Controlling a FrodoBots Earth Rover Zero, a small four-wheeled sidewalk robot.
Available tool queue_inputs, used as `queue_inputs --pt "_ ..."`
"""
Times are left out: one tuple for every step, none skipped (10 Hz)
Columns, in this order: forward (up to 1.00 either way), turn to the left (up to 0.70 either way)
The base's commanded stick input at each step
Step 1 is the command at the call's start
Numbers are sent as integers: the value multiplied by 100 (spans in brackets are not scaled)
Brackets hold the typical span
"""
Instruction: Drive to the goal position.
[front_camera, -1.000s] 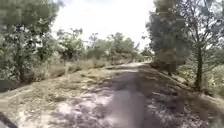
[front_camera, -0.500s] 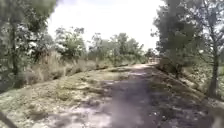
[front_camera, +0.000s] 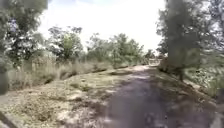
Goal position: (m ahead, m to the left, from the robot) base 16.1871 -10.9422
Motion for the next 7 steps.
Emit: queue_inputs --pt "85 0" --pt "85 -2" --pt "85 -28" --pt "85 -19" --pt "85 -8" --pt "85 0" --pt "85 0"
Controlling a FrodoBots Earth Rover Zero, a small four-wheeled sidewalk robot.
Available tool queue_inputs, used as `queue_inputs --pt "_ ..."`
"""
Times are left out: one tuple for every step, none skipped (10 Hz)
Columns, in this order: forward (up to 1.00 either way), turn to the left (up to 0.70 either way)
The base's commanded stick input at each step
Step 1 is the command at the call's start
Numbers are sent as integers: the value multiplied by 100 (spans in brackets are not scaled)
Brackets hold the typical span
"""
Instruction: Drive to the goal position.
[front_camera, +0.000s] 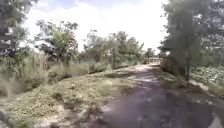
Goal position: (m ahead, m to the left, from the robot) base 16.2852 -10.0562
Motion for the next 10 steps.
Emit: queue_inputs --pt "85 0" --pt "85 0" --pt "85 0" --pt "85 0" --pt "85 -3" --pt "85 -30" --pt "85 -19" --pt "85 0" --pt "85 0" --pt "85 0"
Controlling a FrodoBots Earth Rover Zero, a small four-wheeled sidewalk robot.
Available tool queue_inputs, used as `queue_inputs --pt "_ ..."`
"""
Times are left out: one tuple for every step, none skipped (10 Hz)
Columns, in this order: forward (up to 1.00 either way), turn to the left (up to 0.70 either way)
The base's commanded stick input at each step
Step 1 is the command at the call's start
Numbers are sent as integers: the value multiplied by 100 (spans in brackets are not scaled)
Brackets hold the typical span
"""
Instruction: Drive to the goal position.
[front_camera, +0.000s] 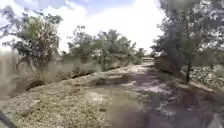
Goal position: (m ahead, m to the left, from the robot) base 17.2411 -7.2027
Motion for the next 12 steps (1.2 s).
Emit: queue_inputs --pt "85 0" --pt "85 0" --pt "85 0" --pt "85 0" --pt "85 0" --pt "85 -11" --pt "85 -34" --pt "85 -27" --pt "85 -8" --pt "85 0" --pt "85 0" --pt "85 0"
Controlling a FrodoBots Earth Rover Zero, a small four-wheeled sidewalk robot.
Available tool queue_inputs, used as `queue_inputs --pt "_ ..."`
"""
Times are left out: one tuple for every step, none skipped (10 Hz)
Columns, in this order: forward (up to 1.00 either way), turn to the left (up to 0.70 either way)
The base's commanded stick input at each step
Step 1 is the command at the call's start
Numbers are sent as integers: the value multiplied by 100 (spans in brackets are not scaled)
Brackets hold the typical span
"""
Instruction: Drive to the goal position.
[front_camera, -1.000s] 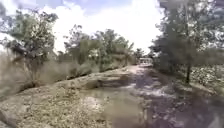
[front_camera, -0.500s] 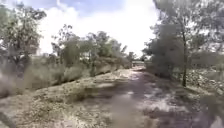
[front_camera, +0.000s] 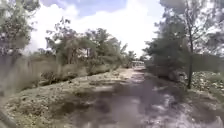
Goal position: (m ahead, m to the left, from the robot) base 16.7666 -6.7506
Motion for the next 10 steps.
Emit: queue_inputs --pt "85 0" --pt "85 0" --pt "85 0" --pt "85 0" --pt "85 0" --pt "85 0" --pt "85 0" --pt "85 0" --pt "85 0" --pt "85 0"
